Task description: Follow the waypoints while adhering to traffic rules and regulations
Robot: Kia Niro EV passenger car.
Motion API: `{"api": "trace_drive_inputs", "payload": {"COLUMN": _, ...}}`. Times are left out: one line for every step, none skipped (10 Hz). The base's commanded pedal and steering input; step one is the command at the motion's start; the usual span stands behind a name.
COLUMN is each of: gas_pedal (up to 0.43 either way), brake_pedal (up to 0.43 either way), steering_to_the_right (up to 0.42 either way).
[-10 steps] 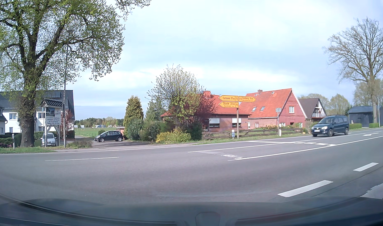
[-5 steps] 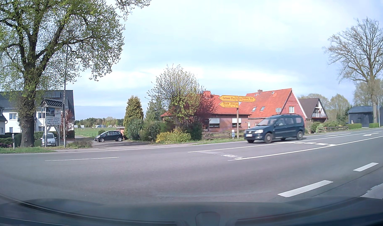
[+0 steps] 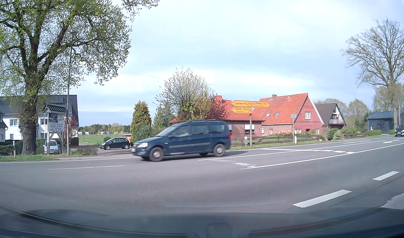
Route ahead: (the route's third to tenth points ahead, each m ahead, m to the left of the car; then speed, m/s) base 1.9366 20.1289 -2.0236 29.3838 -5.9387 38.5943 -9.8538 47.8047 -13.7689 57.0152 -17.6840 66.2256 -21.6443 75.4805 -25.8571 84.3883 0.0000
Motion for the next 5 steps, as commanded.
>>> {"api": "trace_drive_inputs", "payload": {"gas_pedal": 0.0, "brake_pedal": 0.189, "steering_to_the_right": -0.455}}
{"api": "trace_drive_inputs", "payload": {"gas_pedal": 0.0, "brake_pedal": 0.189, "steering_to_the_right": -0.456}}
{"api": "trace_drive_inputs", "payload": {"gas_pedal": 0.0, "brake_pedal": 0.189, "steering_to_the_right": -0.457}}
{"api": "trace_drive_inputs", "payload": {"gas_pedal": 0.0, "brake_pedal": 0.189, "steering_to_the_right": -0.46}}
{"api": "trace_drive_inputs", "payload": {"gas_pedal": 0.0, "brake_pedal": 0.189, "steering_to_the_right": -0.46}}
